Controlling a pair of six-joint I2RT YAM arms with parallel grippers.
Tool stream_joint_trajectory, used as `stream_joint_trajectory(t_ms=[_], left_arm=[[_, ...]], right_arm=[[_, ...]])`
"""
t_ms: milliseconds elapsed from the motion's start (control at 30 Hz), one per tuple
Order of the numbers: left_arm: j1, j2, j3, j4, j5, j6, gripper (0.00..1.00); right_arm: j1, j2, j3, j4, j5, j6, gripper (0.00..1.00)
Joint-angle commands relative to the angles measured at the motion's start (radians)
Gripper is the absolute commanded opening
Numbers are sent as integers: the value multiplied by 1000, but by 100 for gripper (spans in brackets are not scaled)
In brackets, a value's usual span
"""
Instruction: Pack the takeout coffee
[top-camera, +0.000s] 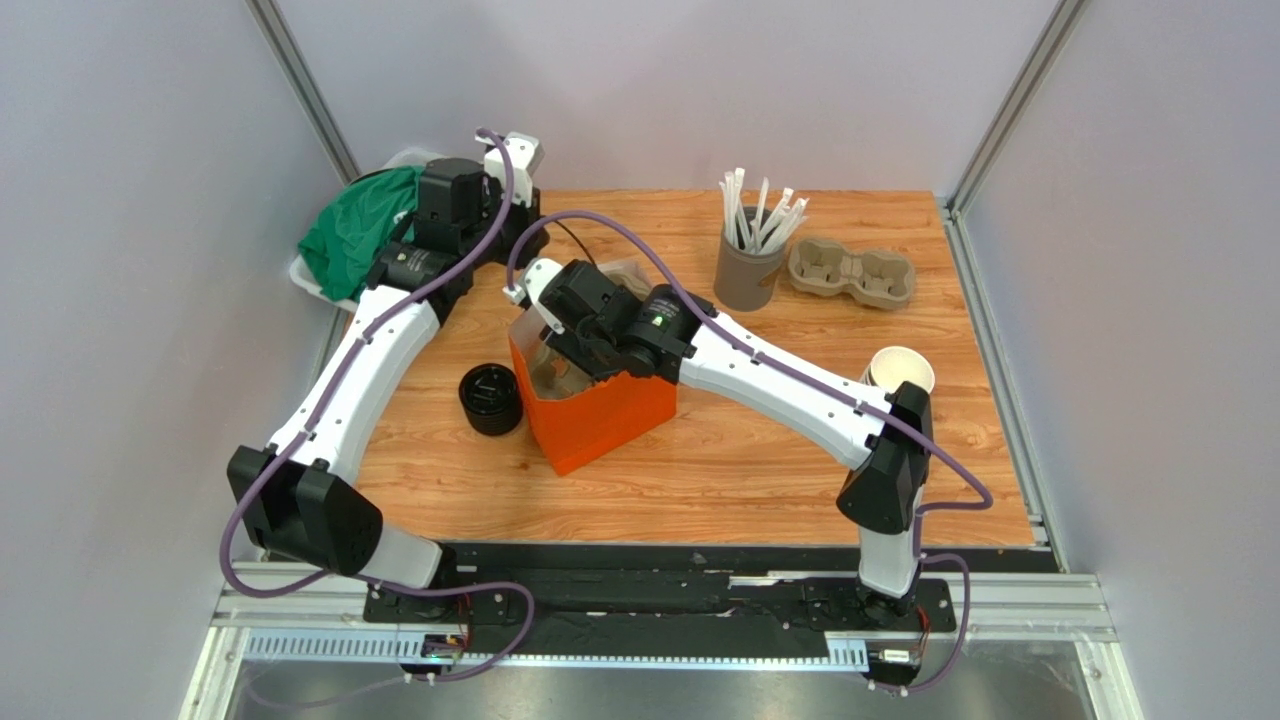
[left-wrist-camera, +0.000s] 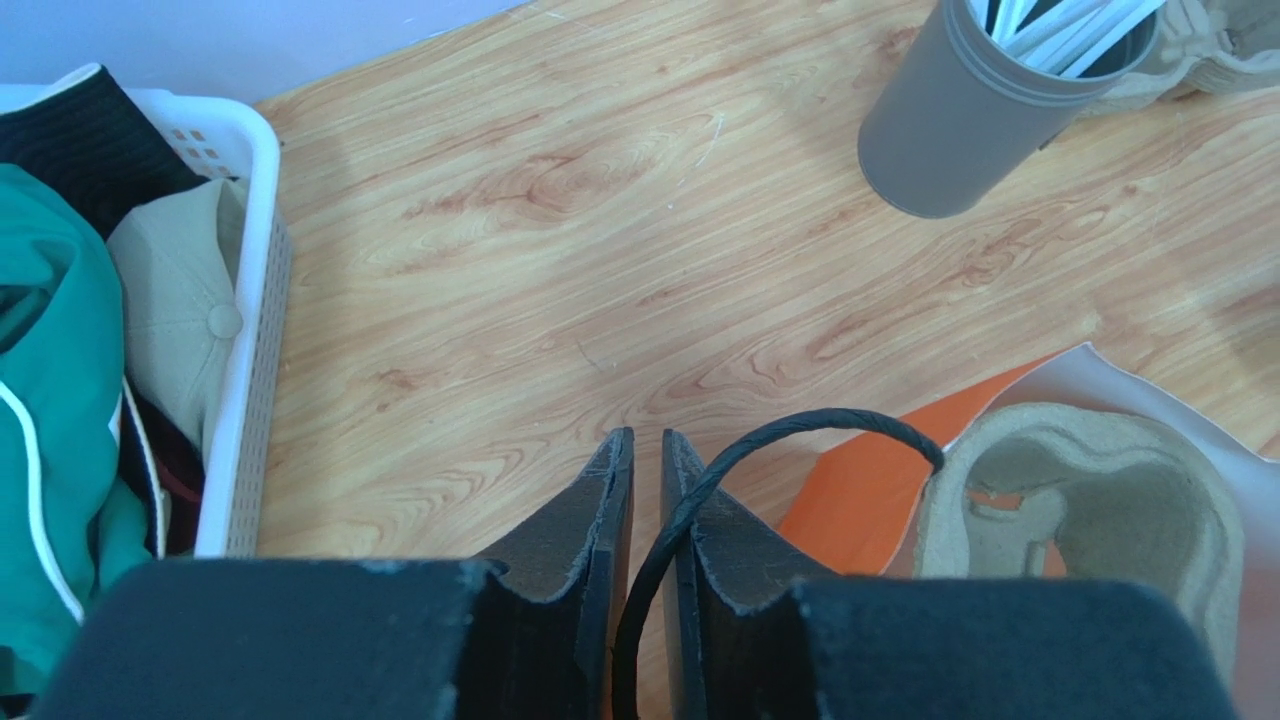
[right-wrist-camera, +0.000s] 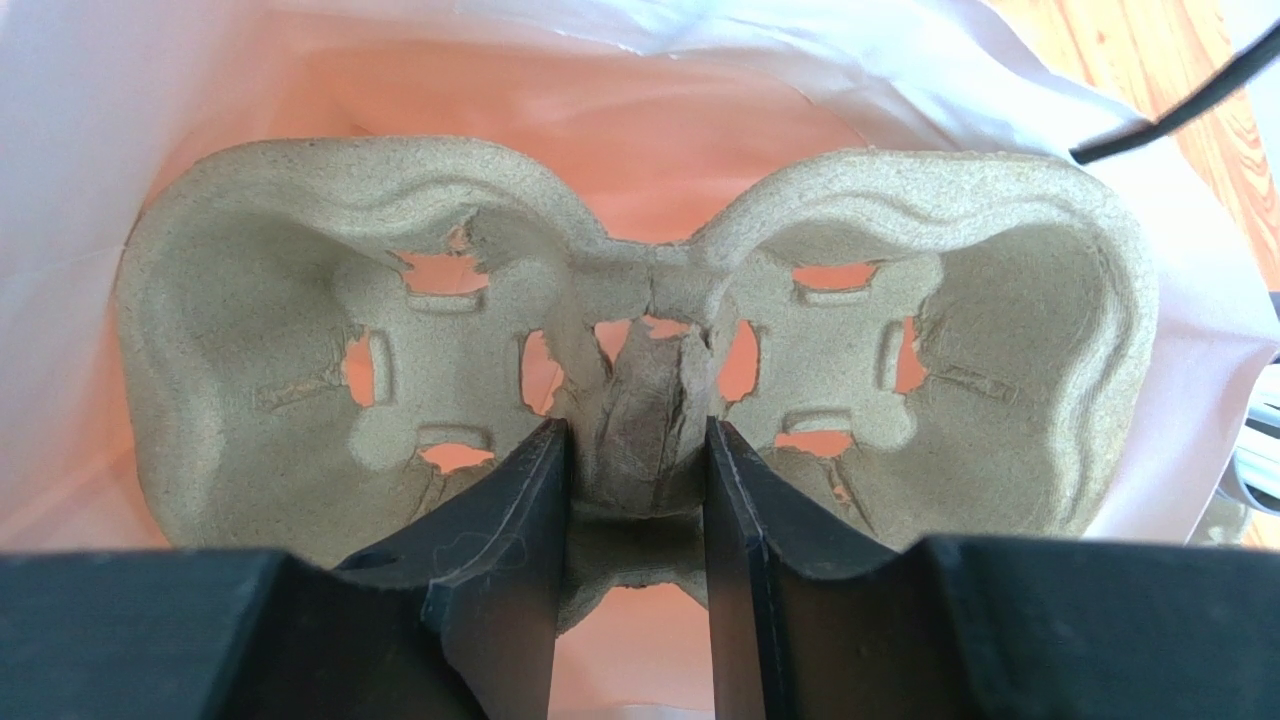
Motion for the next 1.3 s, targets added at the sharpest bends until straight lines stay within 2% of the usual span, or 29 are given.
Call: stream_joint_trajectory(t_ms=[0, 100, 367, 533, 700, 1000, 1267], left_arm=[[6, -65, 42, 1, 24, 8, 17], [6, -82, 50, -17, 44, 19, 13], [6, -101, 21, -63, 125, 22, 8], [6, -105, 10, -77, 127, 18, 8], [6, -108, -18, -70, 133, -10, 13], [6, -134, -79, -14, 117, -50, 17], [6, -168, -70, 10, 102, -47, 14]], right_arm=[[-11, -37, 34, -36, -38, 31, 27], [-21, -40, 24, -36, -48, 35, 27], [-54, -40, 14, -38, -104, 52, 28], [-55, -26, 40, -44, -117, 40, 27], [-67, -3, 62, -52, -128, 61, 27], [-101, 52, 83, -79, -171, 87, 27], [-101, 54, 103, -113, -160, 89, 27]])
